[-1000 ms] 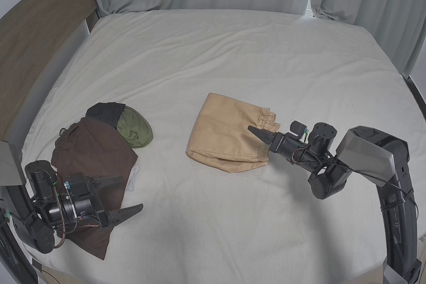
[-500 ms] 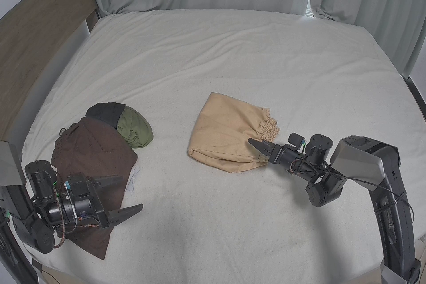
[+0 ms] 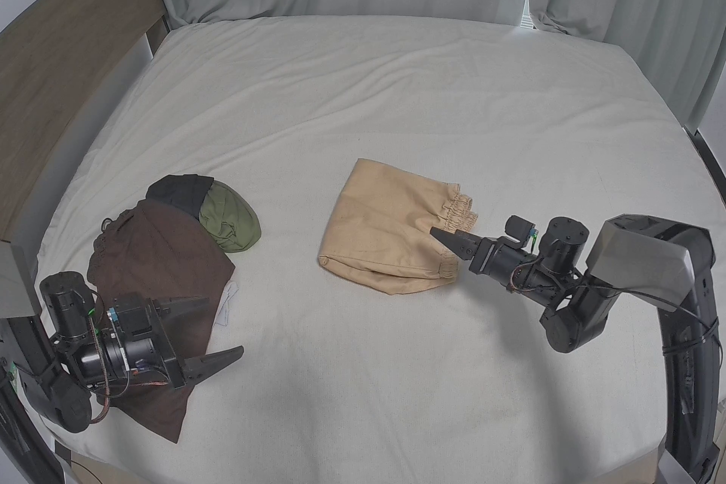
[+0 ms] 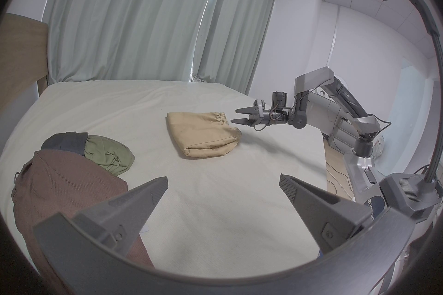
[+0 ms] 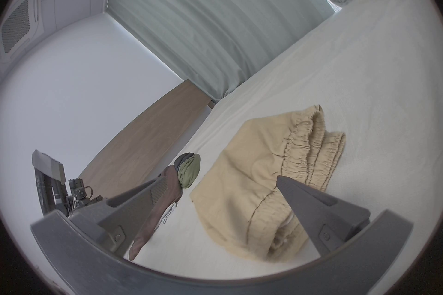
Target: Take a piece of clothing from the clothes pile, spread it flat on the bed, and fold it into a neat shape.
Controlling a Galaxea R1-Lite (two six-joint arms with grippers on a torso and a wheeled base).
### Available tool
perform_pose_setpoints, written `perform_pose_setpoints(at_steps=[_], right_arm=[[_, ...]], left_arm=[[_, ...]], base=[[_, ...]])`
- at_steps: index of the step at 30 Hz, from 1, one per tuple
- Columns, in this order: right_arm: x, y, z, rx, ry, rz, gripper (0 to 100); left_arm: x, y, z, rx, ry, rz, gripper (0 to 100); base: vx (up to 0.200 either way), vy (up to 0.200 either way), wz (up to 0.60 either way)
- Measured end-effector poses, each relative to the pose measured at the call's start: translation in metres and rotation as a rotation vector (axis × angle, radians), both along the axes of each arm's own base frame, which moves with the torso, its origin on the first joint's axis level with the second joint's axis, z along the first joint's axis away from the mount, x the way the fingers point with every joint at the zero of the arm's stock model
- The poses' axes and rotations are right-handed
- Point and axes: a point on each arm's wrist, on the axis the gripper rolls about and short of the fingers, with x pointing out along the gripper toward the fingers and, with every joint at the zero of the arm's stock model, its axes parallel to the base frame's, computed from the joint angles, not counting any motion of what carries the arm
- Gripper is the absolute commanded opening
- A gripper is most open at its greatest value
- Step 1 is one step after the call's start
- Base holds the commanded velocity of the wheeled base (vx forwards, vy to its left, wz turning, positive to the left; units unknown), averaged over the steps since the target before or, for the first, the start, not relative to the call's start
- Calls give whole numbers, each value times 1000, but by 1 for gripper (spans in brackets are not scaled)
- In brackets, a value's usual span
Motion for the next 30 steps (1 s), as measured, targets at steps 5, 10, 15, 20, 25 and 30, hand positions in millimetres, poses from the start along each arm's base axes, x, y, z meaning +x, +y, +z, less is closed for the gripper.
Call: perform_pose_setpoints(at_steps=[5,10,15,20,25,30], right_arm=[[-28,-6,17,-61,-14,6,100],[-60,-15,44,-118,-62,6,100],[-88,-22,64,-147,-92,14,100],[-114,-24,78,-193,-147,35,100],[-139,-23,85,-232,-182,73,100],[-164,-24,92,-280,-233,96,100]], left_arm=[[-3,-2,4,-1,-12,-9,100],[-6,-5,8,-3,-24,-24,100],[-13,-10,8,-3,-14,-49,100],[-20,-16,8,-2,-3,-79,100],[-25,-20,6,-2,17,-108,100],[-30,-29,5,-3,29,-164,100]], base=[[0,0,0],[0,0,0],[0,0,0],[0,0,0],[0,0,0],[0,0,0]])
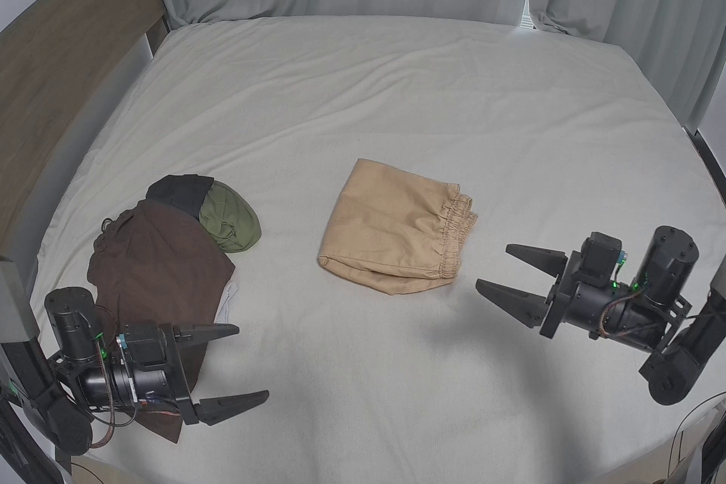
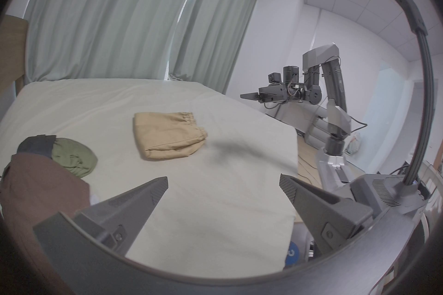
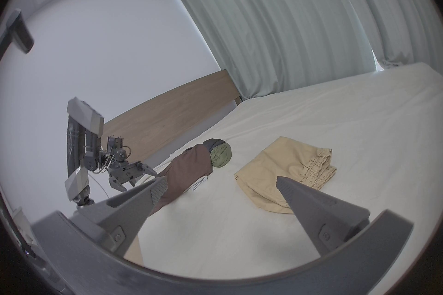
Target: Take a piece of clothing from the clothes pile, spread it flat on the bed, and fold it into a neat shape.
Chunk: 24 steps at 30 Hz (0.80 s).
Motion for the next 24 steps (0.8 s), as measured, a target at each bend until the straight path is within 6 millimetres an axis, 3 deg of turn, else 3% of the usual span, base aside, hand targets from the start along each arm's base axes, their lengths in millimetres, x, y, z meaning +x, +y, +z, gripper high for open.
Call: perform_pose_setpoints(at_steps=[9,18,24], right_arm=[[-54,-23,21,-21,-63,-39,100],[-92,-73,46,-32,-201,-261,100],[-125,-88,54,-63,-241,-338,100]], left_arm=[[-11,-16,7,-11,-15,-127,100],[-24,-29,22,-25,-75,-218,100],[-32,-32,31,-36,-118,-249,100]], base=[[0,0,0],[0,0,0],[0,0,0]])
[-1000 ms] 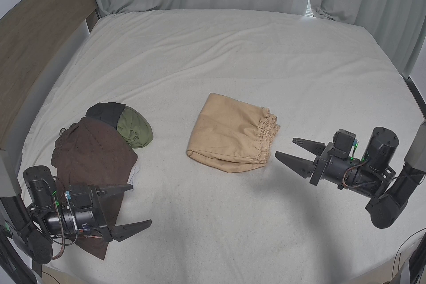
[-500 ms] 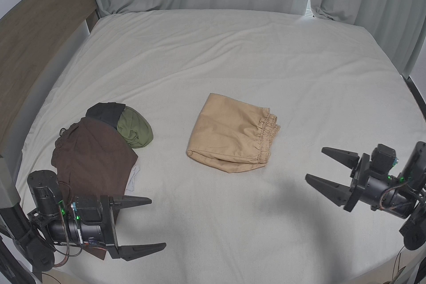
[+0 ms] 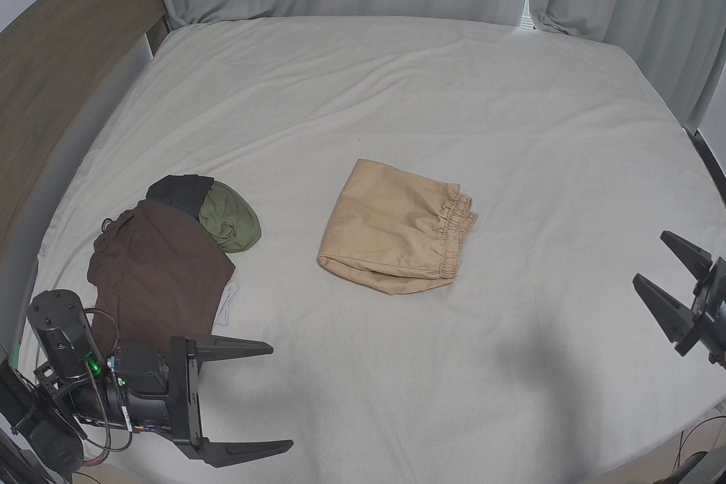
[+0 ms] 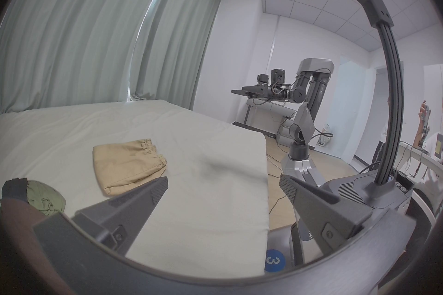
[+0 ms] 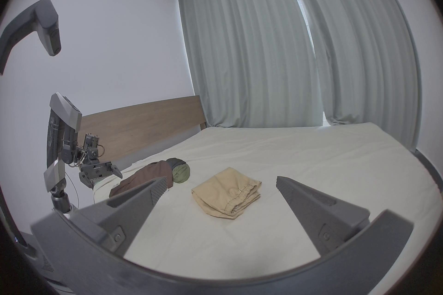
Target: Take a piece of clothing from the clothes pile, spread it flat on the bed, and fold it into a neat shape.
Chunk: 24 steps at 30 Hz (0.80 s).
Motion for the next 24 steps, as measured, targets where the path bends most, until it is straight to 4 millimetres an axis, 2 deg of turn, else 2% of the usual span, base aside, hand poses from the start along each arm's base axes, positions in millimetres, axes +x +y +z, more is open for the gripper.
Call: perform_pose_setpoints(at_steps=[8,14,20,24], right_arm=[[-48,-9,-5,-15,7,-64,100],[-84,-11,-23,-23,74,-101,100],[-114,-11,-35,-22,26,-130,100],[-124,-11,-43,-26,-19,-145,100]], left_arm=[[-5,-1,7,-9,-28,-12,100],[-12,2,14,-16,-54,-1,100],[-31,13,33,-34,-124,70,100],[-46,22,41,-40,-138,120,100]], base=[[0,0,0],[0,0,0],[0,0,0],[0,0,0]])
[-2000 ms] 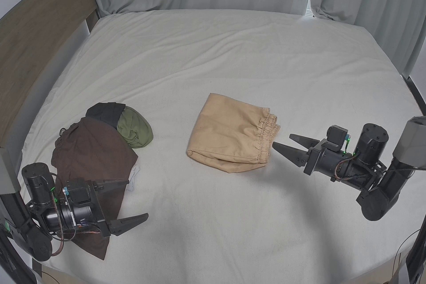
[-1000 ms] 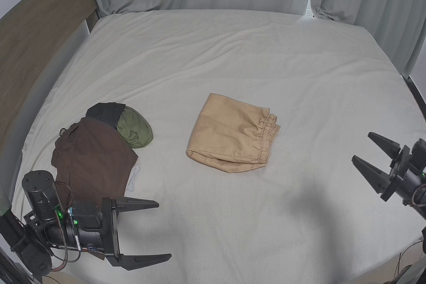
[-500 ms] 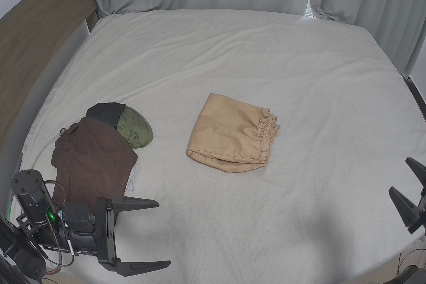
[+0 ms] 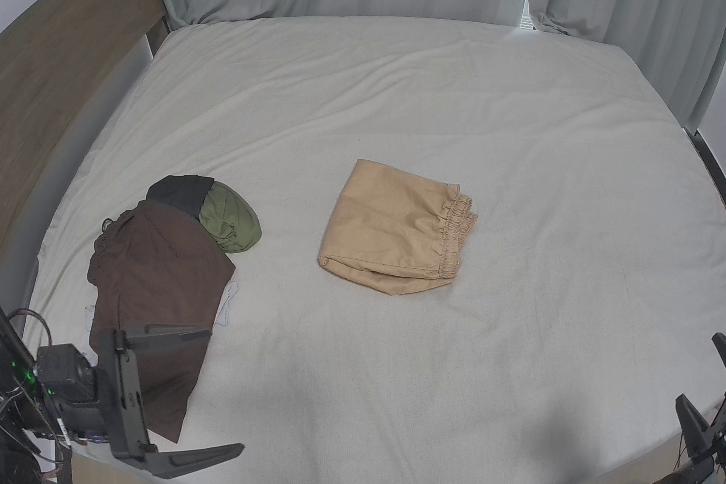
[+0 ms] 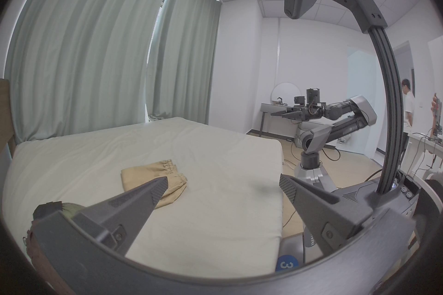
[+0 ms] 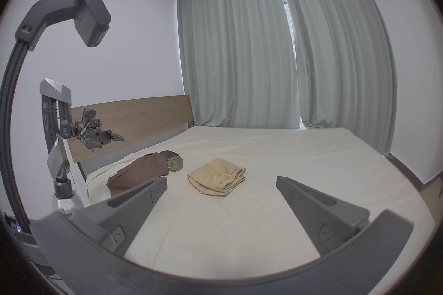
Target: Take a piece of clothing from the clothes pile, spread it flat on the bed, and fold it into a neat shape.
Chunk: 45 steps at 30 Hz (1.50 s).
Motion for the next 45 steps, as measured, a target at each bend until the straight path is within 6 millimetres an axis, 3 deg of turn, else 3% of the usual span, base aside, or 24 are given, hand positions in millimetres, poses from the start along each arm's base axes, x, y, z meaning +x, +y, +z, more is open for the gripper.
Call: perform_pose_setpoints(at_steps=[14,21,24,35,45], right_arm=[[-9,-1,-21,-91,0,-131,100],[-9,-4,-27,-97,50,-257,100],[-9,-6,-28,-81,68,-330,100],[-9,-7,-30,163,144,-399,100],[-9,-8,-32,3,123,-432,100]], left_arm=[[-79,29,5,-54,-34,110,100],[-120,43,-3,-226,14,220,100],[-131,48,-8,-303,2,346,100],[-138,54,-50,-242,146,899,100],[-142,59,-56,-213,69,1195,100]], base=[[0,0,0],[0,0,0],[0,0,0],[0,0,0],[0,0,0]])
